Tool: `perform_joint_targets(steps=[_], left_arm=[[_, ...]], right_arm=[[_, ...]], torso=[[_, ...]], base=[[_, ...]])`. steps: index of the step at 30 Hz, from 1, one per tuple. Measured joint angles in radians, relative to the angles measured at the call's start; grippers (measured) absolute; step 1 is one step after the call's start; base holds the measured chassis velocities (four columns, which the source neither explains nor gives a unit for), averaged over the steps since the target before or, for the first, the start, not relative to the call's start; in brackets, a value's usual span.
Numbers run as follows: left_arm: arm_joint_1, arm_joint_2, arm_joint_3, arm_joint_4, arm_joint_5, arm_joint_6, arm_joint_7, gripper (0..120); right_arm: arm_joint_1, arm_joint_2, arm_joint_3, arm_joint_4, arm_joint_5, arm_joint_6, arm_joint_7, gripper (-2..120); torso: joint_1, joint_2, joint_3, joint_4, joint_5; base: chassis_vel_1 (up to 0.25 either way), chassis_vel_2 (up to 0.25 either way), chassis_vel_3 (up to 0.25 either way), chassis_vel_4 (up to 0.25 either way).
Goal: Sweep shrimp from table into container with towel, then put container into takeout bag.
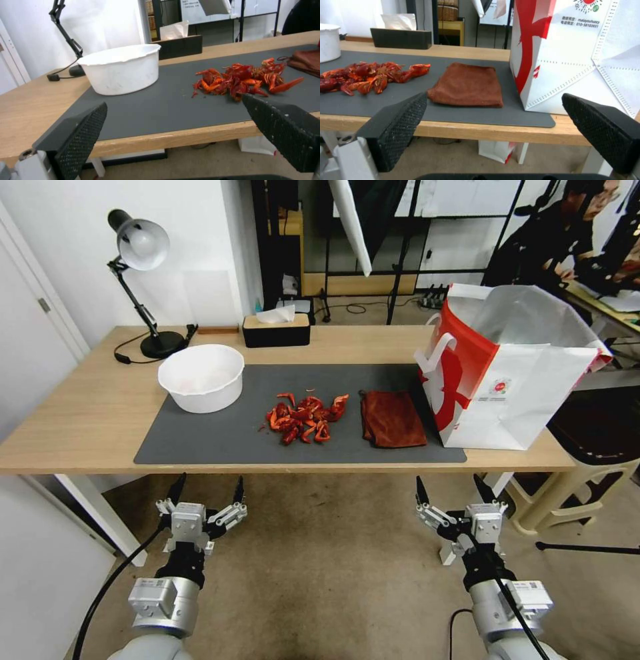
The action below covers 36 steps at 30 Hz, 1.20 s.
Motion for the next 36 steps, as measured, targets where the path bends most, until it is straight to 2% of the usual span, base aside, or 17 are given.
perform_joint_targets(steps=[17, 20, 21, 24, 33, 35, 36], left_arm=[[0.0, 0.001, 0.001, 0.0, -0.002, 0.001, -0.002, 100], [-0.001, 0.005, 0.005, -0.001, -0.013, 0.009, -0.011, 100], [-0.004, 0.018, 0.019, -0.012, -0.051, 0.038, -0.041, 100], [-0.008, 0.033, 0.035, -0.026, -0.091, 0.068, -0.074, 100], [-0.013, 0.056, 0.061, -0.045, -0.154, 0.117, -0.125, 100], [-0.017, 0.076, 0.081, -0.062, -0.201, 0.152, -0.162, 100], [-0.013, 0.068, 0.064, -0.048, -0.151, 0.113, -0.122, 100]], right_arm=[[0.0, 0.001, -0.001, 0.0, -0.001, -0.004, -0.003, 100], [-0.001, 0.017, -0.011, 0.003, -0.014, -0.047, -0.039, 100], [-0.004, 0.039, -0.028, 0.007, -0.035, -0.106, -0.089, 100], [-0.006, 0.059, -0.043, 0.011, -0.053, -0.159, -0.134, 100], [-0.009, 0.078, -0.057, 0.015, -0.071, -0.21, -0.177, 100], [-0.007, 0.084, -0.058, 0.016, -0.077, -0.217, -0.192, 100], [-0.003, 0.088, -0.057, 0.017, -0.079, -0.217, -0.199, 100]], torso=[[0.0, 0.0, 0.0, 0.0, 0.0], [0.0, 0.0, 0.0, 0.0, -0.0001], [0.0, 0.0, 0.0, 0.0001, -0.0001], [0.0, 0.0, 0.0, 0.0, -0.0001], [0.0, 0.0, 0.0, -0.0001, 0.0], [0.0, 0.0, 0.0, 0.0, -0.0002], [0.0, 0.0, 0.0, 0.0, 0.0]], base=[[0.0, 0.0, 0.0, 0.0], [0.0, 0.0, 0.0, 0.0], [0.0, 0.0, 0.0, 0.0], [0.0, 0.0, 0.0, 0.0], [0.0, 0.0, 0.0, 0.0], [0.0, 0.0, 0.0, 0.0], [0.0, 0.0, 0.0, 0.0]])
